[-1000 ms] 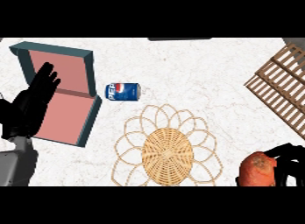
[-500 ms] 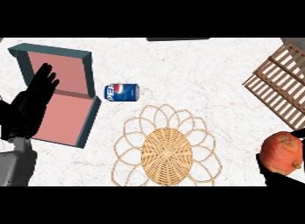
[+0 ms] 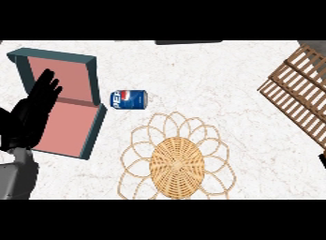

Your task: Pick the squash from the placemat and place it in the tiered shelf

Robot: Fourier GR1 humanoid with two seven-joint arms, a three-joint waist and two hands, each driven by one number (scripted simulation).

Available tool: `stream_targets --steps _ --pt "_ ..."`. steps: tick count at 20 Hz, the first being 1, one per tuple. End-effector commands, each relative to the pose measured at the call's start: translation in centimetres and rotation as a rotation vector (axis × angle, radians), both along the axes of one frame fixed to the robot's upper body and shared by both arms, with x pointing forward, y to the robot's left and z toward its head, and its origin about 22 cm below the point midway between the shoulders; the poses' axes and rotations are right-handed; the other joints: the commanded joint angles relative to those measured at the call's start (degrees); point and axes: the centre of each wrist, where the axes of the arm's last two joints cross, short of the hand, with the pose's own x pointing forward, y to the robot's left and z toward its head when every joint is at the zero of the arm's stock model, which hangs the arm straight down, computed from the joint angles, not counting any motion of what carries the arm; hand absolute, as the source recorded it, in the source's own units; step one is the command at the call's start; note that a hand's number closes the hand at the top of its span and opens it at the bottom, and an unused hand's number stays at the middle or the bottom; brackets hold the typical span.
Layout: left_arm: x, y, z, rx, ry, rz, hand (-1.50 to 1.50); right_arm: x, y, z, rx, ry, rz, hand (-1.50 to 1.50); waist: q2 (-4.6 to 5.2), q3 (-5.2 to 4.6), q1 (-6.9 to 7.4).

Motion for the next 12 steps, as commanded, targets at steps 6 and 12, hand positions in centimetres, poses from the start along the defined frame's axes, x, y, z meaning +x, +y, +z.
stream_targets --steps 6,12 --pt "0.4 -0.9 0.6 0.006 -0.017 -0.032 0.0 0.1 -15.0 4.3 0.2 0.001 -0.145 1.5 0.61 -0.24 2.39" --pt "0.7 -1.5 1.7 0.006 -0.021 -0.066 0.0 0.5 -21.7 4.9 0.175 -0.139 -0.157 -1.5 0.61 -0.21 3.42"
